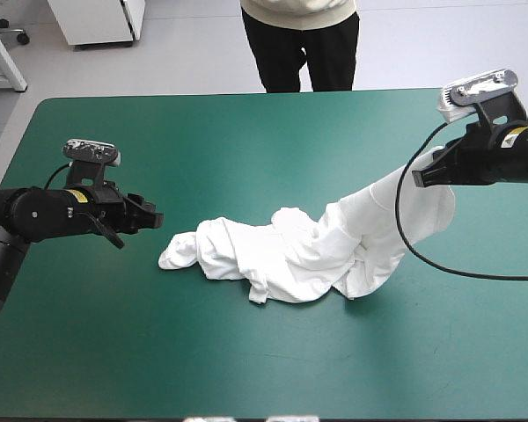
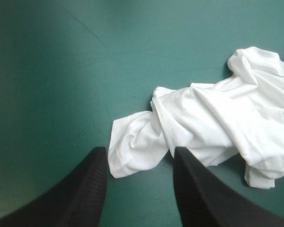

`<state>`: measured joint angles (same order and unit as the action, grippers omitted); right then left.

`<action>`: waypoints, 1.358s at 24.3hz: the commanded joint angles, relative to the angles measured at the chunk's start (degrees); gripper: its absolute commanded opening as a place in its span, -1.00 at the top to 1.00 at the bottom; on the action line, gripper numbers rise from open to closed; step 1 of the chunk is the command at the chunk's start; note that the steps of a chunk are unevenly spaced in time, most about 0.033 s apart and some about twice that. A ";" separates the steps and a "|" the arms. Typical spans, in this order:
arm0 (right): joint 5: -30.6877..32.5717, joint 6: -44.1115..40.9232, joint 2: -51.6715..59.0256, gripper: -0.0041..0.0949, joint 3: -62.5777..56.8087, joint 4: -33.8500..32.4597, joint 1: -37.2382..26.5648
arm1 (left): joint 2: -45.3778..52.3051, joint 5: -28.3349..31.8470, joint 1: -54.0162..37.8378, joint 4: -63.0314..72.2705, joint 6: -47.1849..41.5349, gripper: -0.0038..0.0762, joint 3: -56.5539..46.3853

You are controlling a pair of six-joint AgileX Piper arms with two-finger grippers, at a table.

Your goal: Fold the cloth

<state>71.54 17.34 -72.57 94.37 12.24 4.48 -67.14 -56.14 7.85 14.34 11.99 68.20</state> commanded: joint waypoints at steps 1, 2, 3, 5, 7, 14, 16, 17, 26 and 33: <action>-1.33 0.50 1.17 0.95 1.85 0.24 0.20 | 0.98 2.89 0.05 1.32 0.21 0.08 1.93; -1.33 0.50 1.17 0.95 1.85 0.24 0.20 | 0.69 3.03 0.05 1.32 0.48 0.08 1.93; -1.33 0.50 1.17 0.95 1.85 0.24 0.20 | 0.33 3.03 0.05 1.32 0.78 0.08 1.93; -1.33 0.50 1.17 0.95 1.85 0.24 0.20 | -1.01 3.17 0.05 1.32 1.74 0.08 1.93; -1.22 0.50 1.17 0.95 1.85 0.24 0.20 | -3.79 3.84 0.05 1.32 2.78 0.08 1.93; -0.85 0.50 1.17 0.95 1.85 0.24 0.20 | -12.42 4.23 0.05 1.17 5.72 0.08 1.52; -0.85 0.50 1.17 0.95 1.85 0.01 0.20 | -13.40 5.30 0.05 1.17 5.84 0.08 -0.32; -0.85 0.50 1.17 0.95 1.85 0.01 0.20 | -13.40 6.71 0.05 1.44 5.84 0.08 -1.60; -0.85 0.50 1.17 0.95 1.85 0.01 0.20 | -15.70 12.53 0.17 1.59 5.84 0.07 -9.53; -0.85 0.50 1.17 0.95 1.85 0.01 0.20 | -20.20 12.96 2.67 1.58 6.85 0.07 -9.53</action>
<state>71.54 17.34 -72.57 94.37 11.83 4.48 -87.55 -44.77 8.77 14.53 18.21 57.34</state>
